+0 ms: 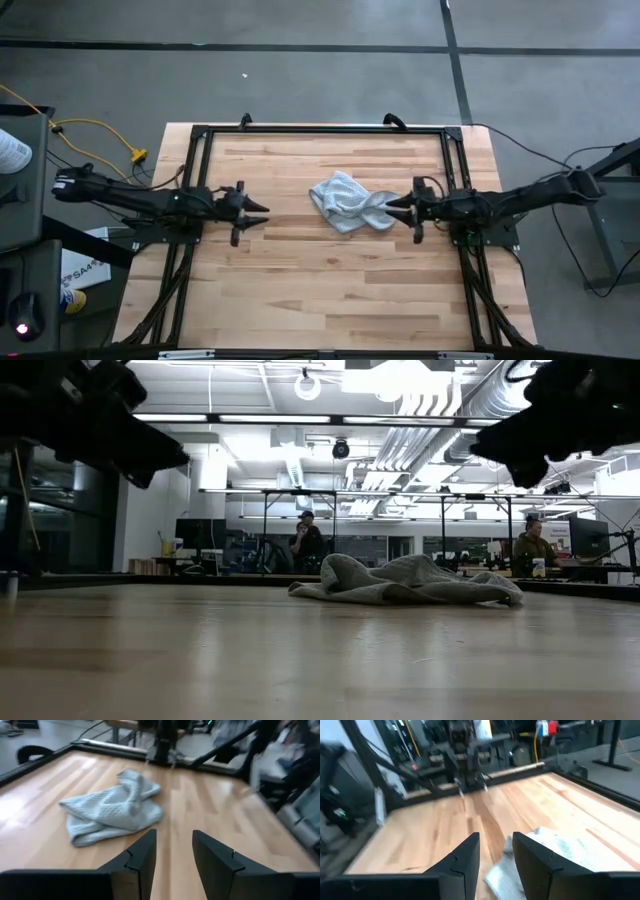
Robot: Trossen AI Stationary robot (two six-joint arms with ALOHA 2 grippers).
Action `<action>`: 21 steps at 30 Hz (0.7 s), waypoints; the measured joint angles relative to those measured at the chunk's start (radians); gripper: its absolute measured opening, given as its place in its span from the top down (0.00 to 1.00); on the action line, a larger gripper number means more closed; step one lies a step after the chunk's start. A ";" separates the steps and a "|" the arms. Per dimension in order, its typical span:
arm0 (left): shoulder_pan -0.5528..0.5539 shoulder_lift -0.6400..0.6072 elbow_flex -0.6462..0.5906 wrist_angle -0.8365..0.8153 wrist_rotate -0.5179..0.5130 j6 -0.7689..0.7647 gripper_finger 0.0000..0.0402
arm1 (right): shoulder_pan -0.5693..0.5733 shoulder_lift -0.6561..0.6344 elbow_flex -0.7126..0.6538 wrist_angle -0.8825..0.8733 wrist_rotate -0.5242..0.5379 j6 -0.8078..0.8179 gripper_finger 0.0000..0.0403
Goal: Fold microfiber towels
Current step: Fold the gray towel
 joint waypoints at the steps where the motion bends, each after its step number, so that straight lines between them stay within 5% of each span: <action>1: 0.000 0.035 0.015 -0.001 -0.017 0.020 0.68 | -0.005 0.036 0.019 0.002 0.000 -0.016 0.73; 21: 0.000 0.674 0.204 0.306 -0.053 0.333 0.68 | -0.079 0.445 0.125 -0.021 0.029 -0.043 0.73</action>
